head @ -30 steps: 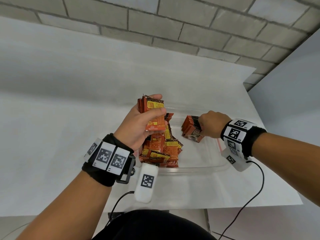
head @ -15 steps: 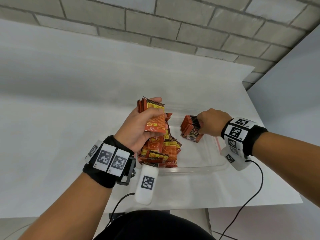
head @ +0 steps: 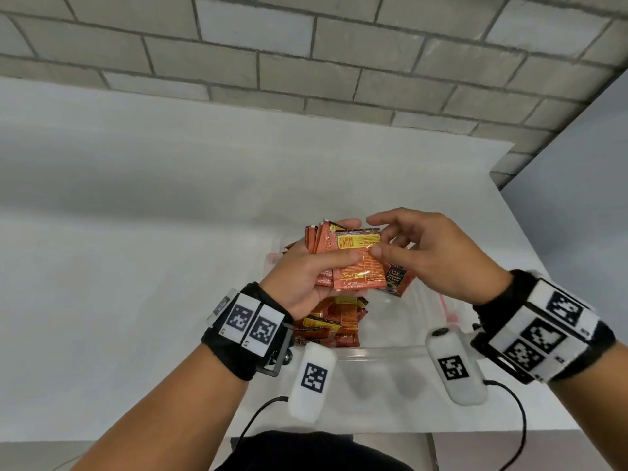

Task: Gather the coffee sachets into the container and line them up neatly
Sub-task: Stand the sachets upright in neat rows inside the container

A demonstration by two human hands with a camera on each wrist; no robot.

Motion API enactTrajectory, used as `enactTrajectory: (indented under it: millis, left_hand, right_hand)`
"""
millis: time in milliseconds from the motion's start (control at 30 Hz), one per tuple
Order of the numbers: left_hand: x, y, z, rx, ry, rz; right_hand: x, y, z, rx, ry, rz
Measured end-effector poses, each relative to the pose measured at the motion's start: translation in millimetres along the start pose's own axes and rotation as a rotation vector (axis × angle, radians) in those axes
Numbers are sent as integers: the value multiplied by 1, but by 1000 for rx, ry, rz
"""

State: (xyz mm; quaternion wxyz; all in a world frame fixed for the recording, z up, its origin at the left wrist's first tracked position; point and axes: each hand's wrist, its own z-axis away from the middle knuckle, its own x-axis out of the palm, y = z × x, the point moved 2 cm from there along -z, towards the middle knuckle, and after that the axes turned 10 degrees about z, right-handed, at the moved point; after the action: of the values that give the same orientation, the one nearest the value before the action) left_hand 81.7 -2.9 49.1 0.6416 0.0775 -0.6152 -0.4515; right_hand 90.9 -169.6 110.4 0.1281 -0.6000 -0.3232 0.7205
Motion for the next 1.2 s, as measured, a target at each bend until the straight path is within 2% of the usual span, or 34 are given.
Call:
enactTrajectory:
  millis: [67, 233, 333, 433, 500, 600, 733, 867, 967, 1200]
  left_hand:
    - [2, 1, -1, 4, 20, -35]
    - [6, 2, -5, 22, 114, -24]
    - [8, 2, -6, 33, 102, 50]
    - [7, 2, -7, 72, 81, 44]
    - [7, 2, -7, 73, 69, 19]
    - [10, -1, -6, 42, 33, -46]
    - [15, -4, -5, 33, 30, -130]
    - [6, 2, -5, 124, 212, -210]
    - [1, 5, -4, 148, 266, -183]
    - [-3, 7, 1, 132, 232, -154]
  right_hand:
    - [-1, 3, 0, -16, 37, -51]
    - [-8, 11, 8, -79, 274, 19]
    - [4, 12, 16, -203, 217, 217]
    - [8, 14, 21, -225, 95, 234]
    - [-1, 12, 20, -213, 137, 215]
    - [-12, 11, 11, -116, 226, 223]
    - [-16, 14, 0, 9, 8, 167]
    - [-27, 31, -5, 105, -96, 129]
    - [-17, 50, -13, 192, -180, 335]
    - [14, 76, -30, 343, -377, 646]
